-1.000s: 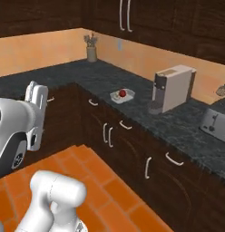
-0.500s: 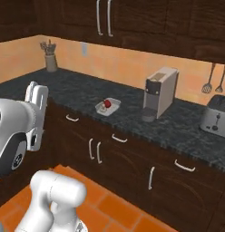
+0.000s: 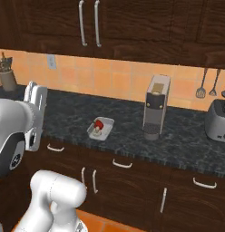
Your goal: Take the meat container that has the fish and place it on the second highest rack of the freezer. Then take the vegetable container that has the bell pepper and mushroom and place it on the highest rack of the freezer.
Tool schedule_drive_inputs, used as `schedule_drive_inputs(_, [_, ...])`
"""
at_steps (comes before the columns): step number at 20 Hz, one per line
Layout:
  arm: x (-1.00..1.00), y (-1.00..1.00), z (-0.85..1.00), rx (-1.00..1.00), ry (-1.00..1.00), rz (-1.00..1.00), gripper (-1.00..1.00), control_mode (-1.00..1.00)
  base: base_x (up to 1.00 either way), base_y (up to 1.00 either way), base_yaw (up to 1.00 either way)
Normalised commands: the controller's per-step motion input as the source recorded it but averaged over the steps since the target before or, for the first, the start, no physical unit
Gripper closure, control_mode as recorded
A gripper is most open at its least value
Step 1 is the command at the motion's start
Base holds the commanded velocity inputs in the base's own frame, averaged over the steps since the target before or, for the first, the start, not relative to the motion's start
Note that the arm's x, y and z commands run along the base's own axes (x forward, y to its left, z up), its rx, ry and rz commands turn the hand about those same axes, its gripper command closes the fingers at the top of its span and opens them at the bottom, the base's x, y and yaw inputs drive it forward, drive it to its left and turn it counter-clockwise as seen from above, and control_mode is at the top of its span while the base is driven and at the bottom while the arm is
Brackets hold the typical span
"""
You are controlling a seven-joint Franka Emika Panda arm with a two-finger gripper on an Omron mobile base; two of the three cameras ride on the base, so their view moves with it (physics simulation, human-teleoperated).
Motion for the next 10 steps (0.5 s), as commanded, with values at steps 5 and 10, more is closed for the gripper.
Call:
schedule_drive_inputs(5, [0.0,0.0,0.0,0.0,0.0,0.0,-1.0,1.0,0.52,0.1,-0.27])
schedule_drive_inputs(10, [0.54,-0.33,-0.66,0.09,0.13,0.02,-1.0,-1.0,0.02,0.0,-0.02])
